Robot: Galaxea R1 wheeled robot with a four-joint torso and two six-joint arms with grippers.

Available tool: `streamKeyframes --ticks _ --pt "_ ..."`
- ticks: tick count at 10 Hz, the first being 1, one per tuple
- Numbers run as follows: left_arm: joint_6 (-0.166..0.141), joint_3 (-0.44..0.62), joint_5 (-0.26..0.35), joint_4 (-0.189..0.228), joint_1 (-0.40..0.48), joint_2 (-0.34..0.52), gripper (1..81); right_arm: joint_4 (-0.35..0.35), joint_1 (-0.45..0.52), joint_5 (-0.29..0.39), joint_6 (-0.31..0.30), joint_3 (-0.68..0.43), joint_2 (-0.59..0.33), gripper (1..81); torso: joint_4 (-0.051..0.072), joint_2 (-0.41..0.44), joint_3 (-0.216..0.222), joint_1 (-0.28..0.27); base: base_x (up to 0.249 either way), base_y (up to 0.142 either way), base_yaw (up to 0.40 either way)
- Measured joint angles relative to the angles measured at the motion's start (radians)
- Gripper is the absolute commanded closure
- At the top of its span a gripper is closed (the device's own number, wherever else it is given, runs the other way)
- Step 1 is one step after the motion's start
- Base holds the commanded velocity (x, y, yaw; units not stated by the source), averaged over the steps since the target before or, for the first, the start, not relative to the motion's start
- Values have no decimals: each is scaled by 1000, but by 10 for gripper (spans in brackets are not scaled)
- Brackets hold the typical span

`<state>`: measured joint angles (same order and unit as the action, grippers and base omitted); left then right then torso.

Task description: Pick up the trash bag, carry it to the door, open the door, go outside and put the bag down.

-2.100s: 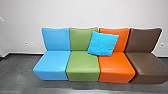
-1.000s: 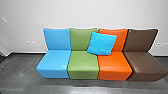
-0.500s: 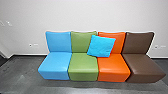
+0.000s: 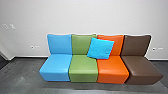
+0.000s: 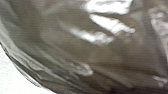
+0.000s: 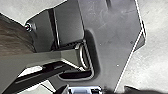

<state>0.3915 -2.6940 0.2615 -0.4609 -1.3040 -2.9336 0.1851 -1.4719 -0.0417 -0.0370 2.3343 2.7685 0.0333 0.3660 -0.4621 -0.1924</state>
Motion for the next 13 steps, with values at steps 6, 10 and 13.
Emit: streamKeyframes --ticks 6,10,13 --pt "0 -24 -16 13 -14 -23 811 -14 -10 0 0 86 50 10 0 -227 148 149 0 0 0" --pt "0 -25 -19 13 -21 -25 811 -30 -16 5 1 102 75 10 0 -339 188 179 0 0 0" --pt "0 -31 -34 13 -10 -32 811 -42 -5 -2 1 143 100 10 0 -352 189 185 0 0 0"
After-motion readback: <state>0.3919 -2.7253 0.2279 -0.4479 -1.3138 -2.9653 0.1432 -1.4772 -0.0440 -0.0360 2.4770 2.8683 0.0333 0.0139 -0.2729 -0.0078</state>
